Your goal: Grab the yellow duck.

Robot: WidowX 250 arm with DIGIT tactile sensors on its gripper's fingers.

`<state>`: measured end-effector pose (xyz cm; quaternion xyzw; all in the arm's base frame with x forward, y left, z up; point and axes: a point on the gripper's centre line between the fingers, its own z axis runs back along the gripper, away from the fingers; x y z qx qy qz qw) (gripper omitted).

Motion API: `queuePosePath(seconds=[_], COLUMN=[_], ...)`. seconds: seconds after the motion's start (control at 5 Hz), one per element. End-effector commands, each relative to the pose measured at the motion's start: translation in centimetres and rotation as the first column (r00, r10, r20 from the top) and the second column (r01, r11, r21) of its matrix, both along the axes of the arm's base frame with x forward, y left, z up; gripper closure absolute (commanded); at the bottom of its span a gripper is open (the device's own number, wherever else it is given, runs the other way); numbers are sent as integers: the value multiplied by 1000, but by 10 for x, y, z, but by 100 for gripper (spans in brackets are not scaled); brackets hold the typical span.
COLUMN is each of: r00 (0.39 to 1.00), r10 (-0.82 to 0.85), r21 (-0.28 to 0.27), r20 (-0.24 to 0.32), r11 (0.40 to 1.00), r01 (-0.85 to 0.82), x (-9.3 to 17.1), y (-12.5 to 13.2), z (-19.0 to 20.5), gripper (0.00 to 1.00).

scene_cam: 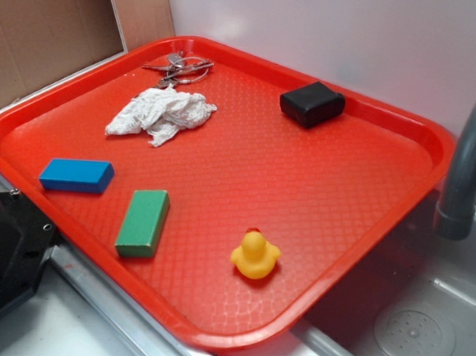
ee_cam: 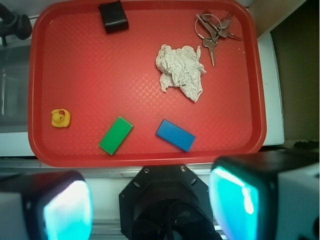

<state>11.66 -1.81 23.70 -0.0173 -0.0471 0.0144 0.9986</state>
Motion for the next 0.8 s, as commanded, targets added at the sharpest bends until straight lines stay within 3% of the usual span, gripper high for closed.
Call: queuePosePath(seconds=[0.0, 0.2, 0.4, 0.6], r00=[1000, 968, 876, 733], r10=[0, -247, -481, -680], r21=[0, -13, 36, -55], r20=[0, 41, 31, -2], r11=[1000, 969, 877, 732], r01=[0, 248, 480, 679], x=[0, 47, 72, 74], y=[0, -50, -96, -126], z=[0, -37, -65, -93], gripper=[0, 0, 0, 0])
